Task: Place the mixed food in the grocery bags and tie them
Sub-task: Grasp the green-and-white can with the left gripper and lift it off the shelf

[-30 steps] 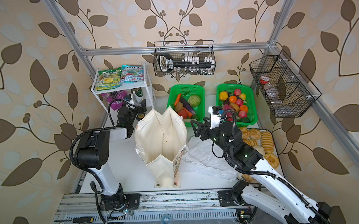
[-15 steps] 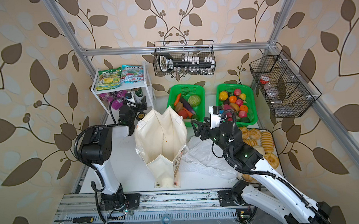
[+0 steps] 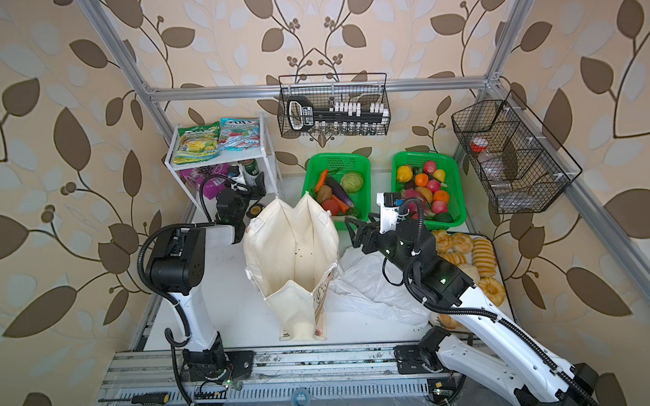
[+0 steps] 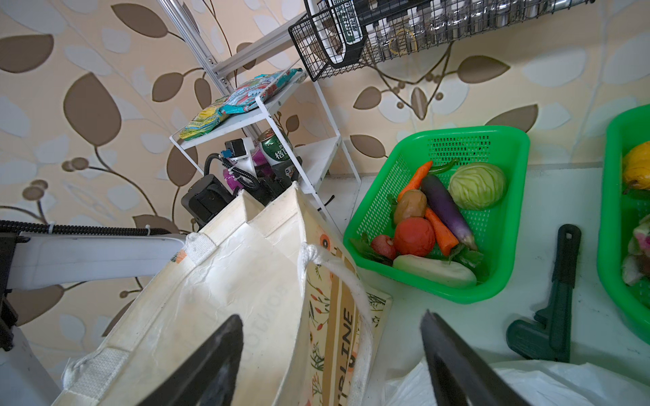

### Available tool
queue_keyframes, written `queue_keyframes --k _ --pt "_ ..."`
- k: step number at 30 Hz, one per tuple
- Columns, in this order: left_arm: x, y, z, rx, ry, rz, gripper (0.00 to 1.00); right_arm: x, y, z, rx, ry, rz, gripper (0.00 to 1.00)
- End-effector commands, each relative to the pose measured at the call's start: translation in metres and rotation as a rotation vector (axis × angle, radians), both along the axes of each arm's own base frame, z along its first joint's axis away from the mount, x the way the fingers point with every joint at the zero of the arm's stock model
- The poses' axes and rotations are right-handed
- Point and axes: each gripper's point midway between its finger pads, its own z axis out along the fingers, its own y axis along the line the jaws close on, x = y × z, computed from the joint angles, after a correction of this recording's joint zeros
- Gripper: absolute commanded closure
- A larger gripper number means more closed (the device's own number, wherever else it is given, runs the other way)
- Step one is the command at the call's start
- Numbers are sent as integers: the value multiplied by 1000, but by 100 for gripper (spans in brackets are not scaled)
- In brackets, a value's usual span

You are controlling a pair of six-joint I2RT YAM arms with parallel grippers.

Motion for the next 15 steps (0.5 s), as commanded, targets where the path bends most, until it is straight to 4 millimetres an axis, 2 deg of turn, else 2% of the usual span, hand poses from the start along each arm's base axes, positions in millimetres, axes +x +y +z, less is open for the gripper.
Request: queue_keyframes --k 1,5,12,15 --pt "4 -7 -11 23 25 -33 13 3 -2 -12 -11 23 -20 20" --pt "4 -8 -10 37 21 -34 14 4 -2 -14 -10 29 -20 20" --pt "-10 -18 6 84 -13 -55 34 4 -1 -13 -3 33 -23 20" --pt "-21 -23 12 103 -25 -51 37 3 -1 -14 4 37 -19 20"
